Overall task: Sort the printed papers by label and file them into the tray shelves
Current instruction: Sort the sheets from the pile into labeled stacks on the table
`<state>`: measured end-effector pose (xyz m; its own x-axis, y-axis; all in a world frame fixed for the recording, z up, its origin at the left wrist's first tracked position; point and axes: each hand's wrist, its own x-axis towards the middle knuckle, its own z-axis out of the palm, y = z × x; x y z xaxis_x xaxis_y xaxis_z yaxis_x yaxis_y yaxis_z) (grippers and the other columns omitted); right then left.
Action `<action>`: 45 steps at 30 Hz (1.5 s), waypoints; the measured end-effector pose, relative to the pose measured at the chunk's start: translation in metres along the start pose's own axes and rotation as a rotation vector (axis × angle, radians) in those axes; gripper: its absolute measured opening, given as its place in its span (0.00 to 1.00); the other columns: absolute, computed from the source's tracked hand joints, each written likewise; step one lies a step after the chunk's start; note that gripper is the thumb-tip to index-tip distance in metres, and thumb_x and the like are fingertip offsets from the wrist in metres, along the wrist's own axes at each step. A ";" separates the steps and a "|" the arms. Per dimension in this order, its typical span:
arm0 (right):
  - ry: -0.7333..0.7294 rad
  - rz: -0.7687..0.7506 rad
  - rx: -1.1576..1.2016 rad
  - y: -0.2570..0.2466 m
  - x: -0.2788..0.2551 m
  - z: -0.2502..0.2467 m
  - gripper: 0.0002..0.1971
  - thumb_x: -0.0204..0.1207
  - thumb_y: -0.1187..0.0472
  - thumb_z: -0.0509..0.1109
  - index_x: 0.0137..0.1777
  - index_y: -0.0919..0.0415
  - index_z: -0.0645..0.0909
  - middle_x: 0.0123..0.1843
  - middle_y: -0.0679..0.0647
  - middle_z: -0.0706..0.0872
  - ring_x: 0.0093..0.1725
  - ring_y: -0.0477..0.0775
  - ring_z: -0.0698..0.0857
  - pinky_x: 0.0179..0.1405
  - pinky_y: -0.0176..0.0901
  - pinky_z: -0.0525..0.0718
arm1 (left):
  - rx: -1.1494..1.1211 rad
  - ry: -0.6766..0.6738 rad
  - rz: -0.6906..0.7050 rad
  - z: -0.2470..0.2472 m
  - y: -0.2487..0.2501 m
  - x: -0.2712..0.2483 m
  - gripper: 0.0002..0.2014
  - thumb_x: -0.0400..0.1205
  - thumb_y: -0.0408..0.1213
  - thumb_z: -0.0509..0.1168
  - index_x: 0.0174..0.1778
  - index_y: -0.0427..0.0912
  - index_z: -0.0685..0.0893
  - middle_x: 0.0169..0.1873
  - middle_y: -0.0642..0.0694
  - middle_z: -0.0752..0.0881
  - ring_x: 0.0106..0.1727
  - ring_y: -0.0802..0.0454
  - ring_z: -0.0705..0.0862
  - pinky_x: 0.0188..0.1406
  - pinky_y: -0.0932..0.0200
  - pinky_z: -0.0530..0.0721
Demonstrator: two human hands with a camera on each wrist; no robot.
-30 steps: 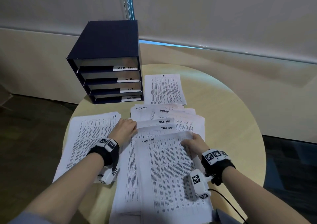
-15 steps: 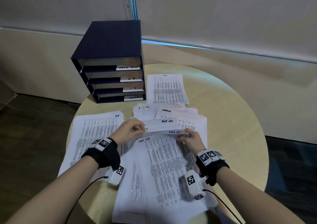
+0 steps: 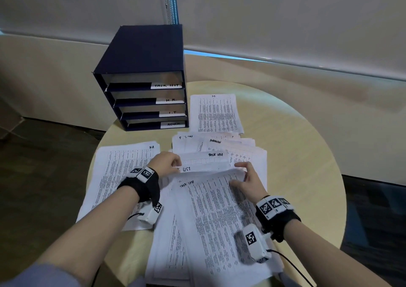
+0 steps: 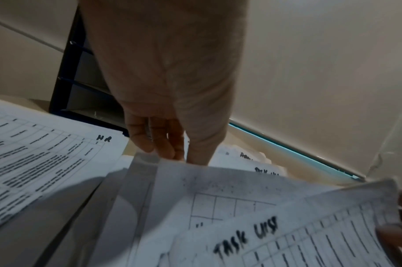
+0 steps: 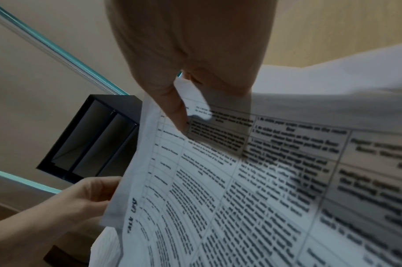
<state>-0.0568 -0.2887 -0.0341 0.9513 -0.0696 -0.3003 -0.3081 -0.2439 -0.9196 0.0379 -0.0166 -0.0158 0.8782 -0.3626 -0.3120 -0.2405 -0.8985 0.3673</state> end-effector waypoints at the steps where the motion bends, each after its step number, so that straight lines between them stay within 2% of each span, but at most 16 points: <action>1: 0.021 -0.028 -0.060 0.001 0.002 0.001 0.13 0.69 0.72 0.73 0.49 0.60 0.75 0.43 0.55 0.82 0.39 0.53 0.83 0.36 0.43 0.80 | 0.024 0.010 0.027 0.000 0.001 -0.001 0.04 0.79 0.37 0.71 0.47 0.42 0.87 0.40 0.50 0.82 0.44 0.52 0.80 0.43 0.61 0.76; 5: 0.088 -0.035 -0.094 0.003 0.010 0.006 0.12 0.66 0.69 0.77 0.33 0.54 0.78 0.48 0.55 0.78 0.48 0.56 0.79 0.50 0.48 0.79 | -0.094 0.086 0.141 -0.001 0.002 -0.007 0.05 0.78 0.38 0.73 0.37 0.46 0.86 0.35 0.54 0.81 0.40 0.56 0.77 0.41 0.62 0.72; 8: 0.069 0.007 -0.009 0.002 0.011 0.006 0.11 0.68 0.72 0.74 0.35 0.57 0.78 0.42 0.57 0.83 0.41 0.55 0.81 0.41 0.43 0.78 | -0.156 0.082 0.155 -0.001 0.000 -0.010 0.08 0.77 0.43 0.73 0.35 0.50 0.83 0.39 0.54 0.80 0.41 0.61 0.76 0.45 0.62 0.72; 10: 0.051 -0.001 0.009 0.000 0.010 0.007 0.10 0.70 0.73 0.73 0.36 0.59 0.77 0.35 0.54 0.82 0.33 0.50 0.79 0.31 0.36 0.75 | -0.167 0.150 0.128 -0.003 0.003 -0.010 0.06 0.80 0.49 0.69 0.43 0.51 0.83 0.51 0.52 0.78 0.50 0.59 0.76 0.53 0.59 0.74; 13: 0.033 -0.029 0.013 0.000 0.008 0.006 0.09 0.71 0.71 0.72 0.40 0.60 0.74 0.35 0.54 0.80 0.28 0.47 0.78 0.24 0.35 0.74 | -0.018 0.199 0.046 -0.003 0.006 -0.005 0.19 0.85 0.45 0.62 0.72 0.49 0.73 0.71 0.47 0.73 0.73 0.49 0.67 0.72 0.45 0.65; 15: 0.056 -0.032 0.040 0.003 0.007 0.005 0.13 0.70 0.71 0.72 0.48 0.57 0.73 0.42 0.58 0.82 0.30 0.49 0.80 0.26 0.38 0.76 | 0.023 0.169 0.015 -0.002 0.009 -0.001 0.20 0.84 0.41 0.63 0.74 0.50 0.73 0.68 0.48 0.78 0.73 0.47 0.70 0.73 0.44 0.62; 19: 0.072 -0.027 0.100 0.007 0.003 -0.001 0.29 0.71 0.71 0.72 0.68 0.49 0.68 0.41 0.47 0.74 0.32 0.41 0.75 0.31 0.33 0.75 | -0.234 0.206 0.158 0.002 0.021 -0.004 0.05 0.82 0.34 0.67 0.49 0.45 0.88 0.45 0.50 0.87 0.53 0.51 0.83 0.63 0.49 0.77; 22: 0.060 0.034 0.127 0.014 0.002 -0.008 0.25 0.70 0.68 0.74 0.67 0.53 0.74 0.43 0.52 0.80 0.41 0.53 0.83 0.49 0.51 0.84 | -0.420 0.114 0.218 0.004 0.037 -0.015 0.06 0.82 0.32 0.66 0.45 0.44 0.88 0.45 0.53 0.88 0.51 0.57 0.85 0.62 0.54 0.80; 24: 0.076 0.047 0.082 0.019 0.001 -0.011 0.13 0.70 0.64 0.74 0.54 0.62 0.82 0.42 0.60 0.86 0.43 0.62 0.87 0.51 0.60 0.86 | -0.462 0.062 0.221 0.006 0.045 -0.021 0.06 0.84 0.33 0.65 0.45 0.45 0.87 0.45 0.53 0.89 0.52 0.55 0.86 0.60 0.53 0.82; 27: 0.106 0.021 0.015 0.018 -0.004 -0.016 0.03 0.71 0.62 0.73 0.43 0.60 0.84 0.38 0.56 0.86 0.41 0.60 0.85 0.48 0.55 0.82 | -0.501 0.078 0.163 0.001 0.053 -0.027 0.05 0.83 0.43 0.66 0.48 0.48 0.85 0.41 0.50 0.87 0.43 0.53 0.84 0.48 0.55 0.82; 31: 0.139 0.078 0.271 0.005 -0.010 -0.038 0.04 0.74 0.63 0.71 0.46 0.63 0.83 0.38 0.57 0.88 0.37 0.58 0.86 0.39 0.50 0.82 | -0.579 0.068 0.003 -0.009 0.049 -0.032 0.14 0.77 0.52 0.71 0.53 0.51 0.79 0.35 0.51 0.80 0.30 0.60 0.77 0.30 0.63 0.76; 35: 0.260 0.016 0.412 -0.021 -0.007 -0.063 0.10 0.74 0.65 0.72 0.54 0.67 0.84 0.45 0.58 0.90 0.50 0.62 0.87 0.50 0.53 0.82 | -0.937 0.079 -0.051 -0.014 0.065 -0.036 0.20 0.80 0.40 0.71 0.66 0.45 0.74 0.50 0.45 0.77 0.38 0.61 0.81 0.30 0.70 0.79; 37: 0.334 -0.100 0.447 -0.052 -0.010 -0.070 0.09 0.73 0.66 0.72 0.53 0.66 0.84 0.46 0.59 0.90 0.48 0.59 0.88 0.49 0.53 0.83 | -1.093 0.142 -0.017 -0.022 0.082 -0.038 0.22 0.84 0.35 0.65 0.74 0.44 0.69 0.66 0.49 0.74 0.57 0.60 0.80 0.40 0.81 0.80; 40: 0.380 -0.350 0.509 -0.106 -0.022 -0.073 0.08 0.74 0.66 0.72 0.53 0.63 0.83 0.51 0.60 0.88 0.50 0.57 0.87 0.48 0.53 0.84 | -1.026 0.370 0.161 -0.043 0.106 -0.043 0.15 0.87 0.32 0.59 0.68 0.48 0.73 0.63 0.52 0.83 0.61 0.60 0.83 0.60 0.63 0.84; 43: 0.321 -0.523 0.634 -0.142 -0.035 -0.068 0.11 0.72 0.66 0.72 0.53 0.58 0.82 0.52 0.58 0.86 0.52 0.58 0.84 0.52 0.52 0.81 | -0.922 0.640 0.282 -0.057 0.128 -0.050 0.16 0.88 0.33 0.53 0.71 0.50 0.67 0.59 0.58 0.80 0.58 0.69 0.81 0.55 0.70 0.82; 45: 0.290 -0.542 0.637 -0.150 -0.040 -0.058 0.09 0.67 0.65 0.74 0.44 0.51 0.81 0.45 0.53 0.84 0.47 0.54 0.81 0.47 0.47 0.79 | -0.894 0.775 0.338 -0.052 0.136 -0.054 0.14 0.89 0.36 0.50 0.70 0.54 0.63 0.61 0.52 0.78 0.58 0.61 0.81 0.52 0.62 0.87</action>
<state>-0.0484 -0.3053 0.1306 0.9064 -0.3643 0.2140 0.3211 0.2647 -0.9093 -0.0205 -0.1062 0.0962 0.9135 -0.0270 0.4060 -0.4033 -0.1921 0.8947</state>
